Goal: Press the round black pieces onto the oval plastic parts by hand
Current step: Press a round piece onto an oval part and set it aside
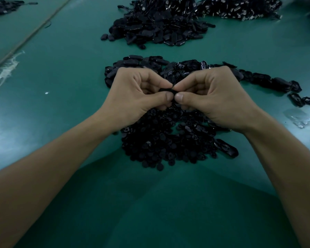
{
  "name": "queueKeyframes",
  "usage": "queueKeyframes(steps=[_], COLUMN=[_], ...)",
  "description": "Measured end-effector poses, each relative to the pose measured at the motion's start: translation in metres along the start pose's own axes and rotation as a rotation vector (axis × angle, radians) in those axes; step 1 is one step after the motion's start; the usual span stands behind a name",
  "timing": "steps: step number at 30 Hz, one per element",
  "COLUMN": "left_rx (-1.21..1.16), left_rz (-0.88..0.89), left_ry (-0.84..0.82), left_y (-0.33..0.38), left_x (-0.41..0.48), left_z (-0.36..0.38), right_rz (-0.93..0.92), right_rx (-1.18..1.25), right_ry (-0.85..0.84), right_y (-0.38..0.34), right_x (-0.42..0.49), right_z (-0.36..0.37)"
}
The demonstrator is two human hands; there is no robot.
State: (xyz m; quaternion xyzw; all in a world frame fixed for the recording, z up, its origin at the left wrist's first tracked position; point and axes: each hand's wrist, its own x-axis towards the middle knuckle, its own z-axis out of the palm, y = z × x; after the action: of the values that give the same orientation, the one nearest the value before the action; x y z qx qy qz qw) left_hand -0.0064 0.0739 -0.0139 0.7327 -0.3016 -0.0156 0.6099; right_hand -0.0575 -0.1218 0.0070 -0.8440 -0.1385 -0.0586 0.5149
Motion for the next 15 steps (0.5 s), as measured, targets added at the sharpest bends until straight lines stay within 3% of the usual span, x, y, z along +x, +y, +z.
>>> queueKeyframes(steps=[3, 6, 9, 12, 15], left_rx=[-0.012, -0.023, -0.009, 0.054, 0.103], left_rz=[-0.029, -0.071, -0.148, -0.202, -0.209], left_ry=[-0.003, 0.098, 0.273, 0.386, 0.42], left_y=[0.0, -0.005, -0.017, -0.03, -0.04], left_x=[0.005, 0.011, 0.016, 0.018, 0.018], left_z=[-0.004, -0.014, -0.028, -0.037, -0.038], right_rz=[0.011, 0.022, 0.067, 0.217, 0.375], right_rx=[0.012, 0.068, -0.144, -0.397, -0.393], right_ry=[0.001, 0.038, 0.096, -0.052, -0.231], right_y=[0.0, -0.001, 0.003, 0.01, 0.011], right_x=[0.001, 0.003, -0.001, -0.008, -0.012], right_z=[-0.001, -0.009, -0.03, -0.049, -0.062])
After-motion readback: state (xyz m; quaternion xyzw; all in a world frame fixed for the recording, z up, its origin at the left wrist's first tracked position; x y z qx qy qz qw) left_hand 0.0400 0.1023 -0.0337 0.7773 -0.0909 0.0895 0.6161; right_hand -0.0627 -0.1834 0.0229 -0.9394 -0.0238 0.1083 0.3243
